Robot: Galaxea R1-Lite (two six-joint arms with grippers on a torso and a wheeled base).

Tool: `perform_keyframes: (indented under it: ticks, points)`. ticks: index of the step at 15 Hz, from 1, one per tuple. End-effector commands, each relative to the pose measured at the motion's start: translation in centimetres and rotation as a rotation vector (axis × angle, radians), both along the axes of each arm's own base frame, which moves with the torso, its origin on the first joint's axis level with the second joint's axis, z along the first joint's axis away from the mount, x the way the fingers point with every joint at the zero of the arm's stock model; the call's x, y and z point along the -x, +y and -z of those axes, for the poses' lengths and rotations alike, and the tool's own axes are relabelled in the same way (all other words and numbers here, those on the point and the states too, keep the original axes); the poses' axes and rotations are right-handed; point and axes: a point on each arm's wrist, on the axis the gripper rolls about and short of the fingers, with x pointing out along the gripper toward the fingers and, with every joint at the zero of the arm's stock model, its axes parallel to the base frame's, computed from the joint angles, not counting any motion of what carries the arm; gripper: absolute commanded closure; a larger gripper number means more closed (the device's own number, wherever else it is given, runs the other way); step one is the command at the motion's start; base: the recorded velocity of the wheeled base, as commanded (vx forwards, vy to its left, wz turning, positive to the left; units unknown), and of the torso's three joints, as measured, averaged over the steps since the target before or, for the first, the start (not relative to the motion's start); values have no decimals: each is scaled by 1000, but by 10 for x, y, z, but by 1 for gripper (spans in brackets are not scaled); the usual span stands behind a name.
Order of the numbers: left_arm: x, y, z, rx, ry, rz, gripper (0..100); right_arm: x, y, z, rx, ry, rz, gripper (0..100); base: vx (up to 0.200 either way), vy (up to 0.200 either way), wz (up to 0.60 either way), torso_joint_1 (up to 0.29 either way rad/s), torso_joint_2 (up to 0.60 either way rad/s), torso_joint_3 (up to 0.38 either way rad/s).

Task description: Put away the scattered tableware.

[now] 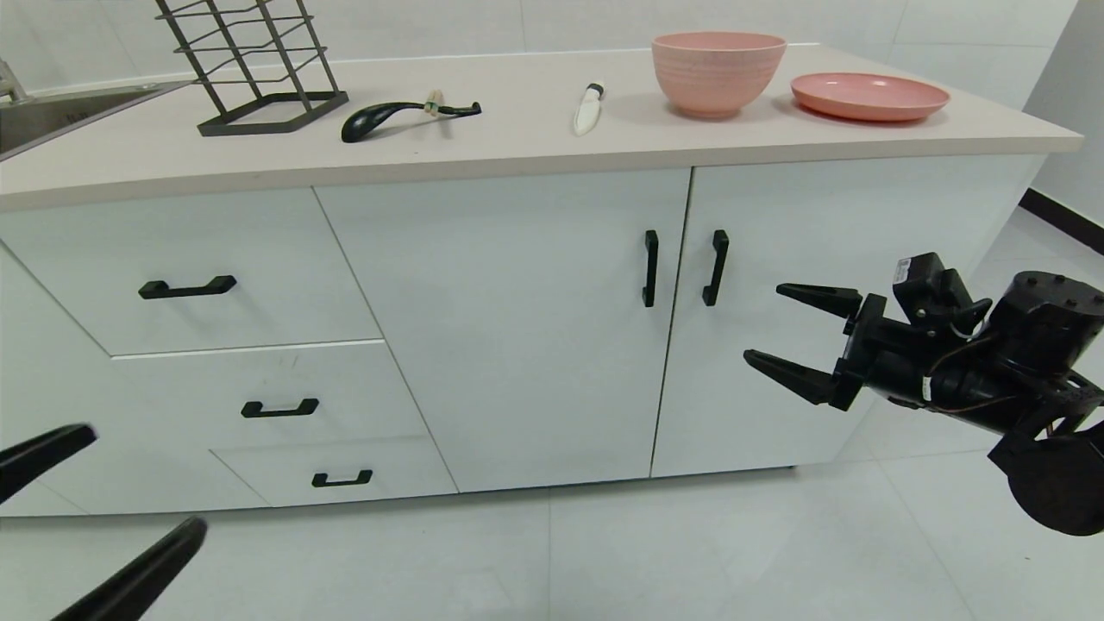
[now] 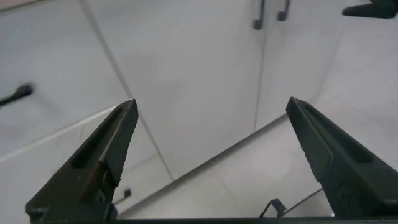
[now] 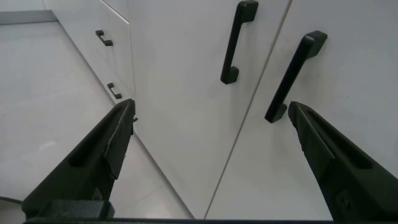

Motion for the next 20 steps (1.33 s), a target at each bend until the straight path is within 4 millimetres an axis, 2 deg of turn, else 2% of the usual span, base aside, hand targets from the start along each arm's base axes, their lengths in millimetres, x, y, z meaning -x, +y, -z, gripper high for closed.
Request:
perform_keyframes:
  ticks: [1, 3, 5, 7, 8, 10, 11, 12, 14, 17, 18, 20]
  points:
    - [-85, -20, 1, -105, 54, 243, 0, 2, 0, -5, -3, -15, -1, 0, 0, 0, 0, 0, 0, 0]
    - [-125, -36, 17, -132, 13, 534, 0, 1, 0, -4, -3, -16, -2, 0, 0, 0, 0, 0, 0, 0]
    - [-146, -43, 28, -149, -27, 666, 0, 1, 0, -4, -2, -13, -2, 0, 0, 0, 0, 0, 0, 0]
    - [-192, -74, 32, -158, -100, 763, 0, -1, 1, 1, -1, 3, -4, 0, 0, 0, 0, 0, 0, 0]
    - [-206, -92, 29, -152, -118, 804, 0, -2, 2, 2, 0, 6, -5, 0, 0, 0, 0, 0, 0, 0]
    - [-218, -129, 24, -122, -135, 896, 0, -3, 3, 4, 1, 9, -8, 0, 0, 0, 0, 0, 0, 0]
    - [-219, -142, 22, -105, -128, 923, 0, -5, 5, 6, 1, 14, -14, 0, 0, 0, 0, 0, 0, 0]
    - [-216, -171, 18, -56, -95, 981, 0, -10, 9, 9, 2, 17, -21, 0, 0, 0, 0, 0, 0, 0]
    - [-225, -205, 9, 5, -69, 1035, 0, -22, 13, 13, 0, 15, -27, 0, 0, 0, 0, 0, 0, 0]
    - [-244, -220, -1, 1, -25, 1036, 0, -33, 15, 23, 4, 32, -27, 0, 0, 0, 0, 0, 0, 0]
    - [-252, -226, -11, 0, -24, 1016, 0, -37, 16, 24, 3, 29, -25, 0, 0, 0, 0, 0, 0, 0]
    - [-262, -238, -17, -3, -4, 997, 0, -44, 17, 20, -3, 1, -24, 0, 0, 0, 0, 0, 0, 0]
